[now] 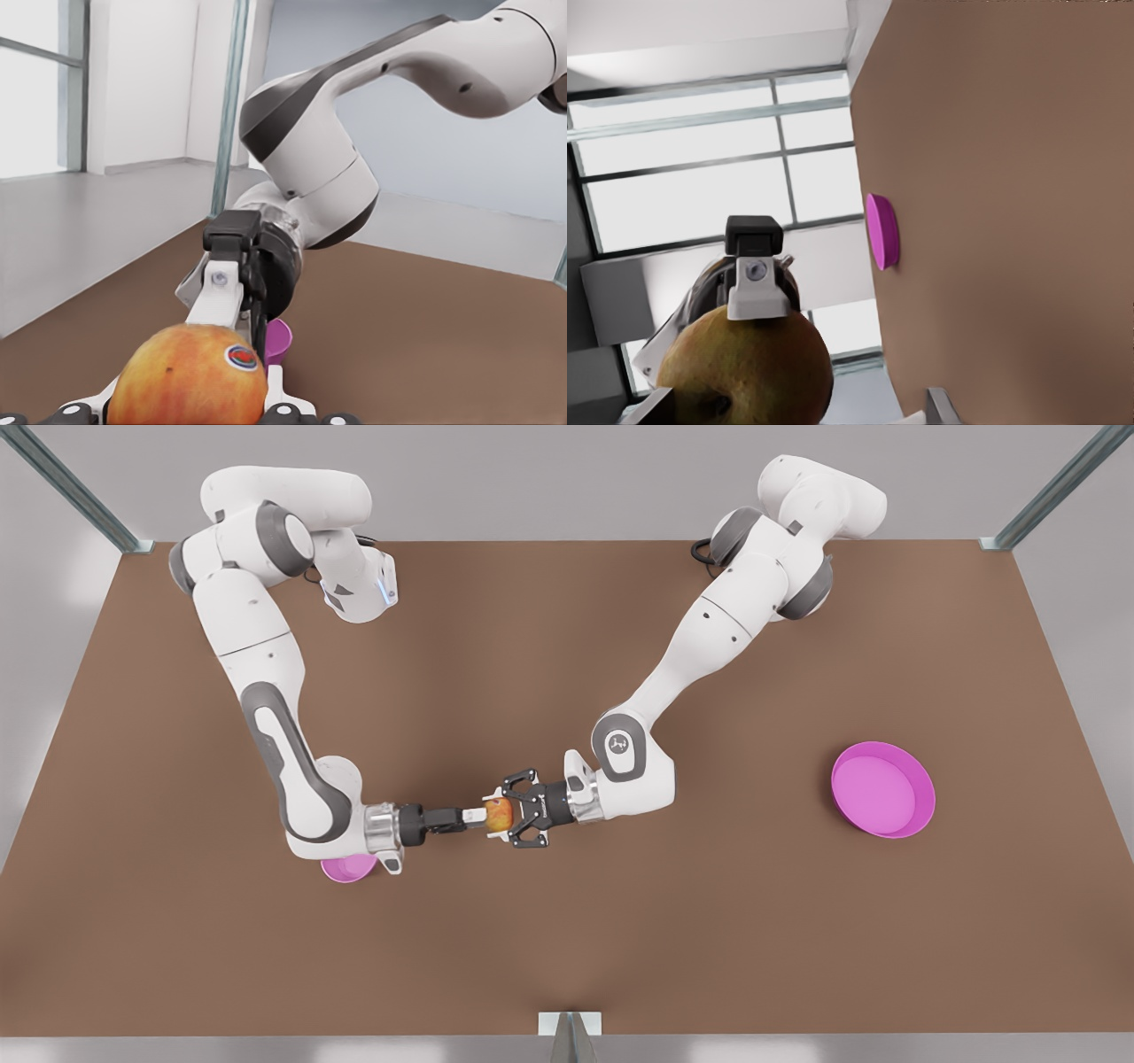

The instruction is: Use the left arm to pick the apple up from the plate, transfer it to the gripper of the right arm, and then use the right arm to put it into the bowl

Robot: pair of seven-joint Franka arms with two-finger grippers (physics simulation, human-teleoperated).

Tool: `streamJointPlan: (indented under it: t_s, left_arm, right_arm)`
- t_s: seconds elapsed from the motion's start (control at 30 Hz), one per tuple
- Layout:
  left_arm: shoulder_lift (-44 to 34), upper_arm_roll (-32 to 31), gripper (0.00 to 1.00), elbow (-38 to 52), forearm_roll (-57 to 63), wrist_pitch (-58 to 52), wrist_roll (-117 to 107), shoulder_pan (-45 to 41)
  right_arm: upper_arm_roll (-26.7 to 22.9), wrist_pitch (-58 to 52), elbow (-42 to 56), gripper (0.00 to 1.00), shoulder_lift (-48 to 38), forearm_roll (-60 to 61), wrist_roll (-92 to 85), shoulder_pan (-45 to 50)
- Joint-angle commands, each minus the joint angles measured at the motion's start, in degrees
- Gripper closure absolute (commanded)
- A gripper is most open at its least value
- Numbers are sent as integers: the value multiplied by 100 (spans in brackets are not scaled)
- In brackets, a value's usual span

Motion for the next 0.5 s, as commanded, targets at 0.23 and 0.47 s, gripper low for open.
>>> streamJointPlan:
  t_s: [0.23,0.47]
  left_arm:
    - [8,3,32,3,15,-28,620,-1]
    - [70,3,32,3,15,-28,629,-1]
  right_arm:
    - [38,-182,10,0,-40,-3,-410,-170]
    - [407,56,1,0,-40,6,-700,-240]
